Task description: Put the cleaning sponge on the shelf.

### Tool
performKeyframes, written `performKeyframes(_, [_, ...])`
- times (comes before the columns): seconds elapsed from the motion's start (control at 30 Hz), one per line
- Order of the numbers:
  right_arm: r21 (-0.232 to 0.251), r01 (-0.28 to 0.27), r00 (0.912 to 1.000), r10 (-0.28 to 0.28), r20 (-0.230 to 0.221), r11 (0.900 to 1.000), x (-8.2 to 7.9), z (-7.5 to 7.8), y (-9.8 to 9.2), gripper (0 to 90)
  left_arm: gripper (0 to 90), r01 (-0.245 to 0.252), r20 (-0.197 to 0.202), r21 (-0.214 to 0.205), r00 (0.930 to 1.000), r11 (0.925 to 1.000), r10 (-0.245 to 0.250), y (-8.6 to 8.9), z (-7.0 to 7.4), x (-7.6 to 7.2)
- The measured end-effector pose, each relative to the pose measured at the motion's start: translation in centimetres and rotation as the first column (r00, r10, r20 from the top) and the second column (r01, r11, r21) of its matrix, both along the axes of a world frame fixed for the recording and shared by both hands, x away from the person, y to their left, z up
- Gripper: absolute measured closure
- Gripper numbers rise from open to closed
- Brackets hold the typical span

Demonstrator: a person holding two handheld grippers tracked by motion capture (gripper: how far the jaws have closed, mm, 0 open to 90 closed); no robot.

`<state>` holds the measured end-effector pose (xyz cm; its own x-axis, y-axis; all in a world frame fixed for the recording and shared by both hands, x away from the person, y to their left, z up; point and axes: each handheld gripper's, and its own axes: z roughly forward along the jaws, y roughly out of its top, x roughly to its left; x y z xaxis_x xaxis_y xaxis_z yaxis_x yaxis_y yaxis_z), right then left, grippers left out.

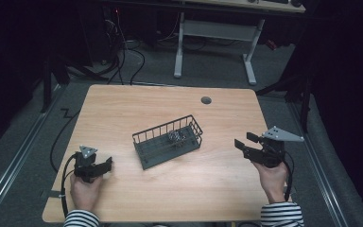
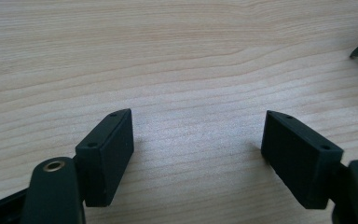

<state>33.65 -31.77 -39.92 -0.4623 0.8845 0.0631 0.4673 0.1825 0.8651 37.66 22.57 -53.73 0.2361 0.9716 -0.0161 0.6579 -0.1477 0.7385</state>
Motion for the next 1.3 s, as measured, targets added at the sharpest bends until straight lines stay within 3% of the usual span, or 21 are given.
performKeyframes(0.33, [0.030, 0.010, 0.9996, -0.009, -0.028, 0.9995, -0.5, -2.4, -0.2, 40.2, 25.6, 0.000, 0.000, 0.000, 1.0000, 1.0000, 0.000, 0.0, 0.0, 0.0])
performKeyframes(0.93, [-0.018, 0.007, 0.9925, -0.009, -0.122, 0.9998, -0.4, -8.1, 1.5, 39.4, 25.4, 0.000, 0.000, 0.001, 1.0000, 1.0000, 0.000, 0.0, 0.0, 0.0])
performKeyframes(1.17, [-0.055, 0.015, 0.9880, -0.023, -0.153, 0.9984, -0.2, -10.0, 2.1, 39.1, 25.4, 0.000, 0.000, 0.001, 1.0000, 1.0000, 0.000, 0.0, 0.0, 0.0])
performKeyframes(1.3, [-0.122, -0.010, 0.9847, -0.012, -0.174, 0.9925, -0.4, -11.3, 3.2, 38.9, 25.4, 0.000, 0.000, 0.001, 1.0000, 1.0000, 0.000, 0.0, 0.0, 0.0])
